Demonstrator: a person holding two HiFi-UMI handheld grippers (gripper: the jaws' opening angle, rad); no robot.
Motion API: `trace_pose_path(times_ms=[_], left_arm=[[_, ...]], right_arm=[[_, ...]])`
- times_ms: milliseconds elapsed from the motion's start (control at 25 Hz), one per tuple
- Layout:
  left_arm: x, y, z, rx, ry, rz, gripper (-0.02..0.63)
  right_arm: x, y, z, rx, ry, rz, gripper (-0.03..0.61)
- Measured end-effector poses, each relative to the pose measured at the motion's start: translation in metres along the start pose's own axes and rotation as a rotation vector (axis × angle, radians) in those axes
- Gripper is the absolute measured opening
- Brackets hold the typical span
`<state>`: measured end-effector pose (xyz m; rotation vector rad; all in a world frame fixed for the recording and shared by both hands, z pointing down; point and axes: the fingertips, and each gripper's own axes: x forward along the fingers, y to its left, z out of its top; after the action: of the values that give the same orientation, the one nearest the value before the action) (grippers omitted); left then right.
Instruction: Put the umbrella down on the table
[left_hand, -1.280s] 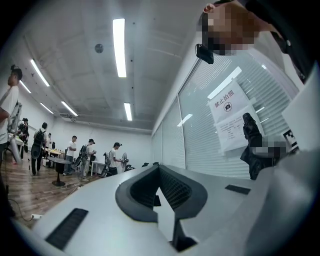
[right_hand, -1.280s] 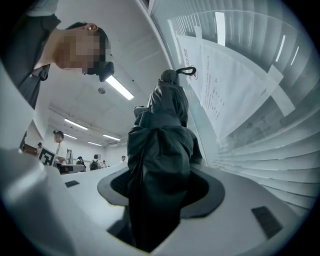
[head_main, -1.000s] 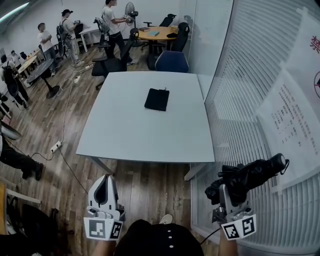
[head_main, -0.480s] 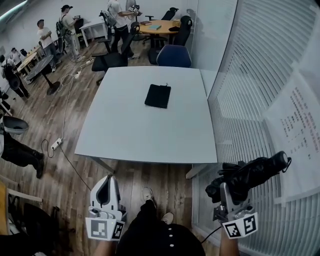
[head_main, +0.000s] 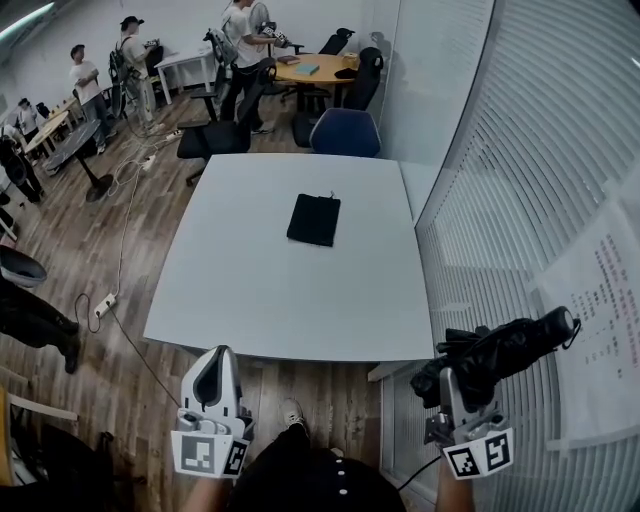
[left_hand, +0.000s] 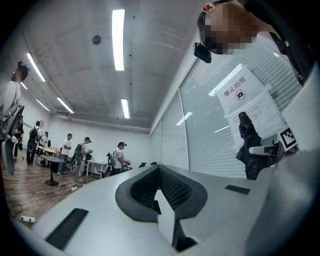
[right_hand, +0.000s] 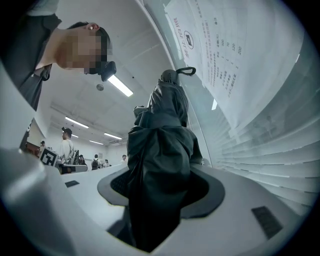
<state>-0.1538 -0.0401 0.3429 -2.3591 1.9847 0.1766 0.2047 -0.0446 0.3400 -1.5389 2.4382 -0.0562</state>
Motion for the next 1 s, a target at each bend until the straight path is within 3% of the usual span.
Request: trace_pose_path(times_ms=[520, 1000], left_arm=[[0.080, 0.047, -0.004, -0.021, -0.007, -0.015, 0.015], [0.125, 0.102, -0.016, -0.070, 0.012, -0.037, 0.015]], right_arm=[[0.087, -0.006, -0.009, -0.009, 0.010, -0.016, 0.262], [0.148, 0.016, -0.025, 0.012, 0.017, -0.028, 0.262]])
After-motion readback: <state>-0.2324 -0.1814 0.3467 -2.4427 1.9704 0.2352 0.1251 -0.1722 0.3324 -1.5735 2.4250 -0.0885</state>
